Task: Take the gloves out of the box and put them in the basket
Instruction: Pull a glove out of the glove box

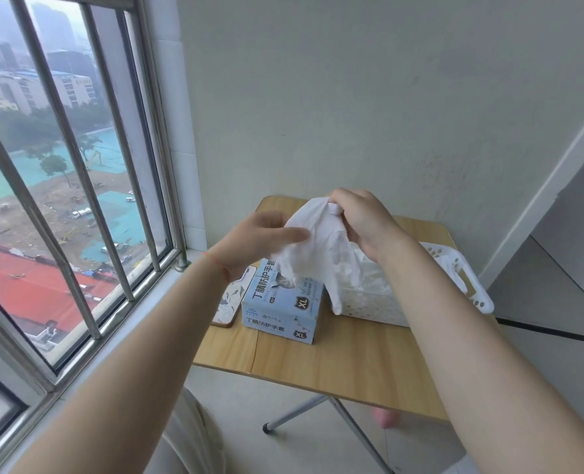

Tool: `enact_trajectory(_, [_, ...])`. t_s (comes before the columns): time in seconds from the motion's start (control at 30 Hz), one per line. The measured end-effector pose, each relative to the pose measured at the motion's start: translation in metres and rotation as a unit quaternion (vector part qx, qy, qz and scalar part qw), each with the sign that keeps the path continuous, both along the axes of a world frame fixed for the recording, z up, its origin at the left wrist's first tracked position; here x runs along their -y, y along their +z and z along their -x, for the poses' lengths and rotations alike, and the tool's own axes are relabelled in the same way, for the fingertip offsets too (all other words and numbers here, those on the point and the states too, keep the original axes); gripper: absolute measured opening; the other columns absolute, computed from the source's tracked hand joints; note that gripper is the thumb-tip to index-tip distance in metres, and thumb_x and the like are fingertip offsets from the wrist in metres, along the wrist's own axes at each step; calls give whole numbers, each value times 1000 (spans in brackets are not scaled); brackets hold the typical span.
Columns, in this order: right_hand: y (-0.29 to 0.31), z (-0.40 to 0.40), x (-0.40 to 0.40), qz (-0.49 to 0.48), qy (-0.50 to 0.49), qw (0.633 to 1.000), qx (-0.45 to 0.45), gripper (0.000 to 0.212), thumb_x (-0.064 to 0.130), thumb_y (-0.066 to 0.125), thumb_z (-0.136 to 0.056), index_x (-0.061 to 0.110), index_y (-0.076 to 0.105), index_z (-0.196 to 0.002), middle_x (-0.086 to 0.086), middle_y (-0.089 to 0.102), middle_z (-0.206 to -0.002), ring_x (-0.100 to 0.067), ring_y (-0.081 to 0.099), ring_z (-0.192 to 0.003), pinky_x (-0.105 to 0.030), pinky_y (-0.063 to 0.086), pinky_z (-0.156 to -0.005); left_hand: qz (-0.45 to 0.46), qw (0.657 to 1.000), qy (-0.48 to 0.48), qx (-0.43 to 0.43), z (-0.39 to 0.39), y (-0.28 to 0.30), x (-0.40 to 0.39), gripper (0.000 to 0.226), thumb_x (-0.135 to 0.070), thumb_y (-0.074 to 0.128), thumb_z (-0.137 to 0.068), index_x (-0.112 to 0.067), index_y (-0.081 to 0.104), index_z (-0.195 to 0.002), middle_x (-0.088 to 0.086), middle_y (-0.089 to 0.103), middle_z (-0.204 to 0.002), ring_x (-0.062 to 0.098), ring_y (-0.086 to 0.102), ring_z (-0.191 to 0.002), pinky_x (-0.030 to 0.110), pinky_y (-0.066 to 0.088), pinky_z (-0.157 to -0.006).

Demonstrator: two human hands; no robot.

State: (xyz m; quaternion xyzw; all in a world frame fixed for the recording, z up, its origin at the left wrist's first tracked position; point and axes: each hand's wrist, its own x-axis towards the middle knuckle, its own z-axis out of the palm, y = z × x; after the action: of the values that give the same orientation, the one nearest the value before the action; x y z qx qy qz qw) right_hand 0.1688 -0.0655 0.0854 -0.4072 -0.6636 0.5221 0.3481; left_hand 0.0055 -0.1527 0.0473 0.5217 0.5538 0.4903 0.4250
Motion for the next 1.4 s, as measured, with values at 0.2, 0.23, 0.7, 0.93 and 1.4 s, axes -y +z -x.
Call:
enact_trajectory(0.2, [-8, -5, -5, 4, -63, 996, 59, 19, 17, 49, -81, 20, 39, -64, 0, 33, -61, -17, 30, -57, -27, 26, -54, 39, 997, 0, 61, 17, -2, 7, 15, -17, 62, -95, -4, 65, -87, 10, 60, -75, 24, 58, -63, 27, 56, -62])
enact_trajectory(0.23, [-8, -4, -4, -28, -67, 991, 109, 12, 21, 50, -81, 18, 44, -71, -1, 39, -67, -17, 35, -61, -27, 29, -56, 43, 995, 20, 84, 14, 0, 7, 13, -16, 61, -95, -4, 64, -90, 10, 58, -74, 22, 57, -57, 26, 55, -57])
enact_trajectory(0.7, [5, -3, 25, -113, 129, 971, 164, 12, 27, 65, -86, 17, 61, -93, -2, 65, -86, -17, 61, -76, -30, 49, -66, -8, 989, 112, 98, -12, 19, -1, 29, -16, 45, -92, -11, 73, -86, 8, 59, -66, 20, 55, -51, 28, 49, -55])
enact_trajectory(0.93, [16, -4, 31, -14, 144, 989, 43, 11, 17, 47, -63, 19, 40, -55, 0, 33, -65, -16, 28, -65, -33, 23, -61, -62, 990, -124, 6, -13, 5, 3, 39, 1, 47, -77, -2, 63, -112, 10, 64, -104, 19, 61, -96, 34, 51, -86])
enact_trajectory(1.4, [-5, -13, -5, -44, -17, 997, 67, 17, 22, 48, -87, 13, 59, -76, -3, 57, -70, -19, 56, -67, -36, 53, -72, 38, 988, 73, 131, -4, -17, 2, 21, -28, 69, -77, -11, 58, -82, 7, 45, -72, 23, 40, -67, 27, 33, -56])
